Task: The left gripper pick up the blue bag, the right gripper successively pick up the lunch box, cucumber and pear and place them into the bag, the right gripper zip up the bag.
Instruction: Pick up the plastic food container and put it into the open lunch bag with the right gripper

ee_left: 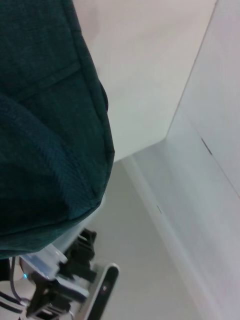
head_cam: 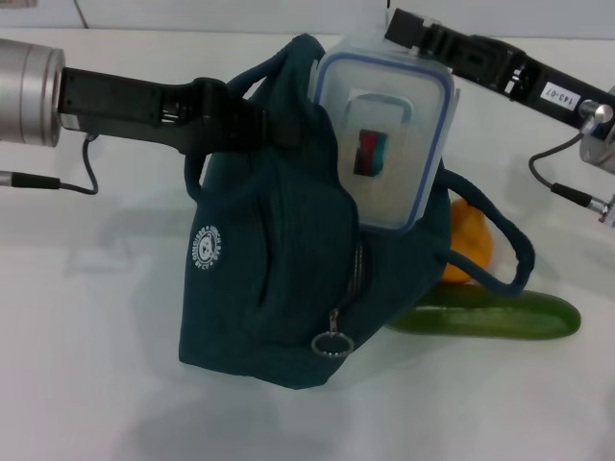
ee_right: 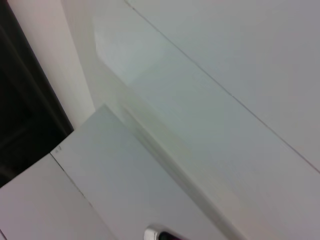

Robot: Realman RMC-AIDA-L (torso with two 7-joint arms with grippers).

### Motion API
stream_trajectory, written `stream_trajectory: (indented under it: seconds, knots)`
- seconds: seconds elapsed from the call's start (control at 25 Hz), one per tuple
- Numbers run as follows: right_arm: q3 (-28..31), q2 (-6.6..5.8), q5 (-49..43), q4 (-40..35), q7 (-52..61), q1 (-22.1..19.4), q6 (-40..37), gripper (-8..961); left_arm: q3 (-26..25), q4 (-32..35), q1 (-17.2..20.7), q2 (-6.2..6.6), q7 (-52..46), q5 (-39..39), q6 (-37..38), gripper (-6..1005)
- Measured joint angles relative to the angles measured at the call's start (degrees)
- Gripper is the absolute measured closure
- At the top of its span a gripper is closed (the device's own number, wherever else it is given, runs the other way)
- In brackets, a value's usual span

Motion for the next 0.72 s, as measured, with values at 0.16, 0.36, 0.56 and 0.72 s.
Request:
stream_trajectory:
  seconds: [0.16,0.36,0.56,0.72]
  knots:
    - [-1.06,0.00,0.00,0.04,-0.52,-0.22,0.34,855,-0.02,-1.09,0.07,-0.16,0.50,-0.60,0.00,960]
    - [-2.83,0.01,0.01,0.28,-0.55,-0.78,0.89,855,-0.80,-1.59,0.84,-0.51,1.18,-2.11,0.00,960]
    - [-3.02,0.01,0.91,0.87,-1.04,-2.04,1.30,855,-0.90,-4.85,1.55,-0.29,2.88,-4.48,-0.49,960]
    - [-3.04,0.00,3.18,0.97,-1.22,-2.75,1.11,855,-1.24,-6.99,1.82,-0.14,4.28,-5.08,-0.90,960]
